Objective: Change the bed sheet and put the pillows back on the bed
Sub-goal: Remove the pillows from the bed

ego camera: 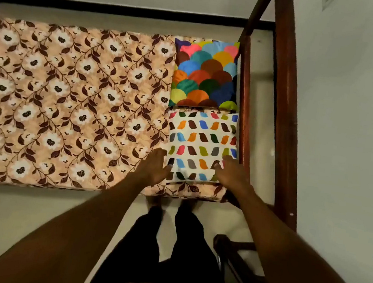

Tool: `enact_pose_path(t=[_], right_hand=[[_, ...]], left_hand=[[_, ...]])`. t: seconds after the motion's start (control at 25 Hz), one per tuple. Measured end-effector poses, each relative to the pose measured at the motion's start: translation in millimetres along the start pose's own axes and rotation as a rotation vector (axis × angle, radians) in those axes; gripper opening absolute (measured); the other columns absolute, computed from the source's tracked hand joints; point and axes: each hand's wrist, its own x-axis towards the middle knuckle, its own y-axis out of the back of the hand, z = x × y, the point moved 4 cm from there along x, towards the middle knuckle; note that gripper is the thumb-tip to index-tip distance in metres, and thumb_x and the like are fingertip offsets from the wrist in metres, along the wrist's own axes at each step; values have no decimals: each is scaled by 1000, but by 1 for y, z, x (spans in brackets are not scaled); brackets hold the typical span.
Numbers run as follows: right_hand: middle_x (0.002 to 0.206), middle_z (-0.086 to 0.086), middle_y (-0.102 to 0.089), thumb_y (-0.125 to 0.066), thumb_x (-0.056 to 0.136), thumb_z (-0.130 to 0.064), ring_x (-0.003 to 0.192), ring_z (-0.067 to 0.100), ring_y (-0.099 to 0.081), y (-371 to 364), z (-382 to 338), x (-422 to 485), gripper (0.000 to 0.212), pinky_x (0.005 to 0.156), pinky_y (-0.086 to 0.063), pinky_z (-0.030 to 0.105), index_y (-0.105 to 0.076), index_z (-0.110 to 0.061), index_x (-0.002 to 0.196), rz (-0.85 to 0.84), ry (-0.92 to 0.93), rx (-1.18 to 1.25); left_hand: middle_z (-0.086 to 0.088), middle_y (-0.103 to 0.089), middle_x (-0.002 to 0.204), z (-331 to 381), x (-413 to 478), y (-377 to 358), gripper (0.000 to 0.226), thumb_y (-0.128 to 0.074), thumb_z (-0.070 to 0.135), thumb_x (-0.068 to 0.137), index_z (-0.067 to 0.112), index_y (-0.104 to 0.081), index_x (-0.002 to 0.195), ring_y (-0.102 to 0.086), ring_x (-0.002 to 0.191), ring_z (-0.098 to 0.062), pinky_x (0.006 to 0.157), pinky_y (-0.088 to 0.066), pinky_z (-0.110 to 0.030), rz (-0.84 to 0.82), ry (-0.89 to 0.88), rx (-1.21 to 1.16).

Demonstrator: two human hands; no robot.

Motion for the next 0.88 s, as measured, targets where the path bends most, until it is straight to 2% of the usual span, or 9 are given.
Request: enact_pose_path(t=[0.12, 0.24, 0.36, 0.48, 0.56, 0.64, 0.72, 0.8, 0.88], right_hand=[[148, 5, -56, -52, 101, -49, 131, 31, -58, 2, 13, 46, 54, 108, -51, 45, -47, -21, 147, -9, -55, 50], [153, 9, -51, -54, 102, -43, 137, 34, -52, -14, 24, 89, 57, 112, -46, 44, -45, -17, 152, -85, -97, 47], [151, 11, -52, -54, 101, -46, 135, 35, -53, -34, 39, 139, 58, 110, -48, 46, -44, -16, 150, -119, -126, 87], [154, 10, -48, -58, 100, -49, 137, 37, -52, -46, 56, 180, 66, 106, -50, 48, -36, -21, 155, -102, -256, 211], [149, 9, -52, -62, 95, -55, 132, 37, -55, -59, 70, 211, 72, 106, -52, 52, -33, -25, 154, -71, -327, 292], [150, 9, -50, -67, 90, -60, 132, 38, -55, -73, 81, 232, 86, 107, -51, 55, -25, -25, 156, -66, -397, 394], [150, 8, -49, -70, 85, -65, 132, 39, -55, -84, 89, 245, 98, 107, -50, 56, -19, -25, 158, -73, -449, 474], [144, 5, -55, -74, 72, -73, 126, 36, -59, -92, 97, 252, 106, 105, -52, 55, -27, -26, 154, -66, -462, 528], [132, 1, -63, -76, 53, -82, 115, 30, -65, -92, 98, 251, 112, 99, -56, 54, -42, -28, 144, -63, -453, 583]], left_hand=[[-9, -36, 161, 9, 47, -17, 65, -59, 41, 104, 12, -33, 156, -43, 144, -27, 115, -43, -42, 1, 70, -64], [-10, -35, 162, 5, 93, -42, 67, -61, 40, 102, 12, -33, 156, -40, 147, -28, 119, -40, -48, -67, 142, -125], [-11, -41, 156, -12, 140, -70, 65, -62, 44, 101, 11, -38, 153, -42, 145, -30, 117, -41, -50, -23, 224, -216], [-14, -48, 147, -31, 178, -89, 70, -58, 58, 99, 9, -42, 148, -50, 137, -30, 112, -46, -49, 56, 334, -327], [-12, -56, 138, -49, 207, -102, 78, -70, 61, 89, 10, -46, 142, -59, 125, -29, 105, -54, -49, 105, 393, -461], [-12, -58, 137, -62, 228, -110, 79, -77, 51, 86, 10, -43, 144, -62, 121, -30, 102, -56, -45, 128, 481, -616], [-13, -53, 145, -68, 245, -117, 77, -72, 43, 95, 10, -34, 152, -56, 130, -33, 107, -50, -44, 102, 565, -696], [-10, -52, 147, -67, 251, -121, 78, -69, 47, 96, 12, -31, 154, -54, 131, -31, 109, -48, -43, 84, 616, -743], [-7, -55, 142, -73, 250, -122, 78, -71, 49, 94, 11, -37, 153, -56, 121, -24, 97, -49, -37, 111, 649, -830]])
